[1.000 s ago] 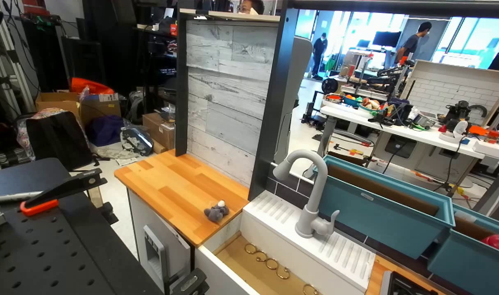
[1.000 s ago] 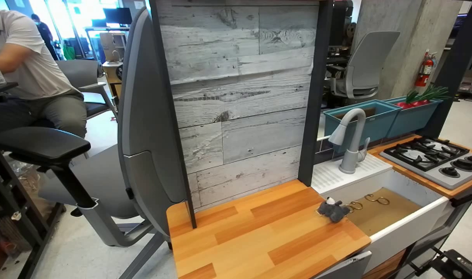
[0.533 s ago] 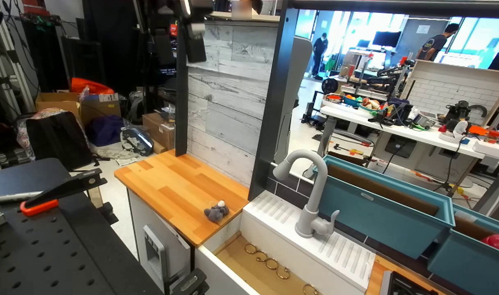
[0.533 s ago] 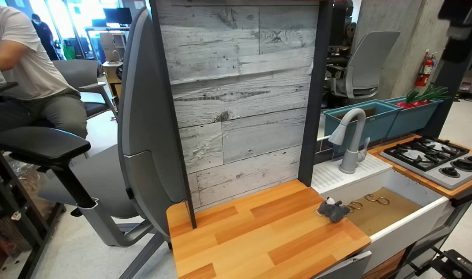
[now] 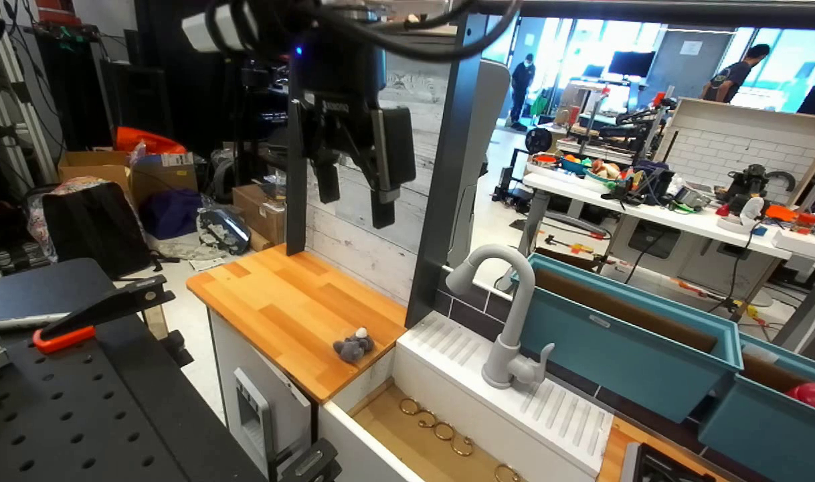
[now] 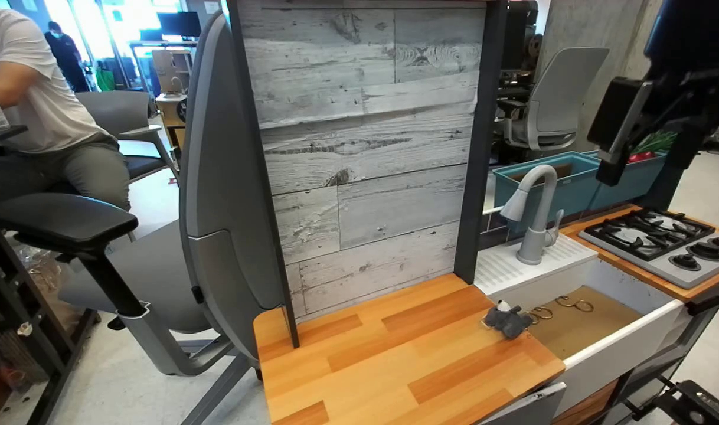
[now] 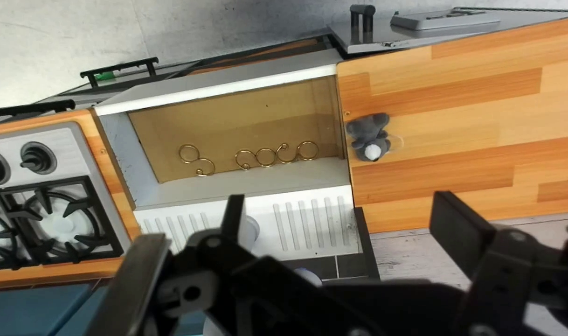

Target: Move the gray doll to the left

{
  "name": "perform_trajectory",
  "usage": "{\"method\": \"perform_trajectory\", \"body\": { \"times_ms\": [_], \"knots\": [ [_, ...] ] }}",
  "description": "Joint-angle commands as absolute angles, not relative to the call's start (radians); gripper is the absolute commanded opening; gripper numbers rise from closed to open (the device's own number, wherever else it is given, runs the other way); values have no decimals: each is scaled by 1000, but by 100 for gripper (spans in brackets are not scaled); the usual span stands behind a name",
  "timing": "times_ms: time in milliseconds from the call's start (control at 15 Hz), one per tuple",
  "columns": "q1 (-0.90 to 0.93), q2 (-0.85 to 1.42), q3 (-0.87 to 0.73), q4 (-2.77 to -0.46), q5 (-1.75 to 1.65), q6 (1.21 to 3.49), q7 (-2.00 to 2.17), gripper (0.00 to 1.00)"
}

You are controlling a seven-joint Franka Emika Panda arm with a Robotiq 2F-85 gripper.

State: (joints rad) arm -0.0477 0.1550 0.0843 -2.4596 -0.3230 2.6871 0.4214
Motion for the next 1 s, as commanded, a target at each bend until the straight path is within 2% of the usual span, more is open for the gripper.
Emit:
{"method": "perform_trajectory", "body": {
  "times_ms": [0, 933],
  "knots": [
    [-7, 288, 38, -2328, -242, 2671, 313, 100],
    [59, 725, 4, -1957, -127, 2487, 163, 100]
  ]
}}
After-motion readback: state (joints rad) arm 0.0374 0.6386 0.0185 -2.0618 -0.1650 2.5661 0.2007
